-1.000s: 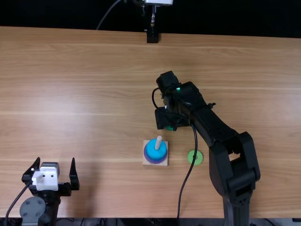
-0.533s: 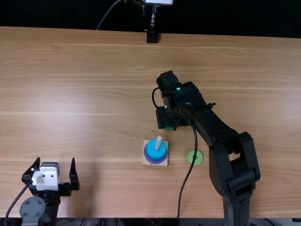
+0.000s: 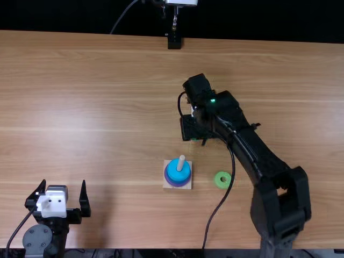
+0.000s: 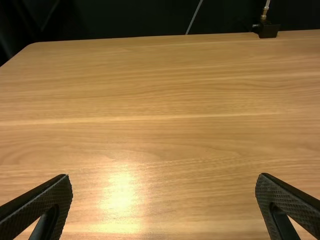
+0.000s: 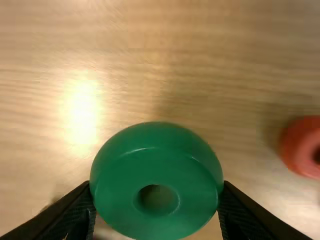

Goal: Build the Hanoi tower: stack the rings onto the peg from bottom to top in this color order: purple, dark blue, light blue, dark green, light green, yellow, orange.

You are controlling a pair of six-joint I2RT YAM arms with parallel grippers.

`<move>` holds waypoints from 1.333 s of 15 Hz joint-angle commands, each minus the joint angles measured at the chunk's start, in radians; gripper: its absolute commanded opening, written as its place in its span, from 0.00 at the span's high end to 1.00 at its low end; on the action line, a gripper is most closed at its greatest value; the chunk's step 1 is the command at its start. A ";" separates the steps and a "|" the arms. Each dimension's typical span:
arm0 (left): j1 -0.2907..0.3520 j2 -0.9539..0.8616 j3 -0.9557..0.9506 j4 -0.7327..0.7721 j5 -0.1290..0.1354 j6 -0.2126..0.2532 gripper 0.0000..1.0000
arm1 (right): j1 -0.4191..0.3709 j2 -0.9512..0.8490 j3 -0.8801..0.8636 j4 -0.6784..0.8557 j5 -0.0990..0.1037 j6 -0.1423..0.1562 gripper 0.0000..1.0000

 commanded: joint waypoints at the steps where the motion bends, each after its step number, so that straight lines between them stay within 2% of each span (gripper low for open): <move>1: 0.013 -0.011 -0.107 -0.066 -0.002 0.003 0.00 | -0.002 -0.053 0.030 -0.005 0.016 0.006 1.00; 5: 0.013 -0.011 -0.107 -0.066 -0.002 0.003 0.00 | 0.000 -0.145 0.062 -0.092 0.029 0.002 1.00; 10: 0.013 -0.011 -0.107 -0.066 -0.002 0.003 0.00 | 0.007 -0.158 0.260 -0.381 0.027 -0.016 1.00; 12: 0.013 -0.011 -0.107 -0.066 -0.002 0.003 0.00 | 0.030 -0.158 0.318 -0.405 0.027 -0.016 1.00; 20: 0.013 -0.011 -0.107 -0.066 -0.002 0.003 0.00 | 0.161 -0.218 0.350 -0.477 0.027 -0.007 1.00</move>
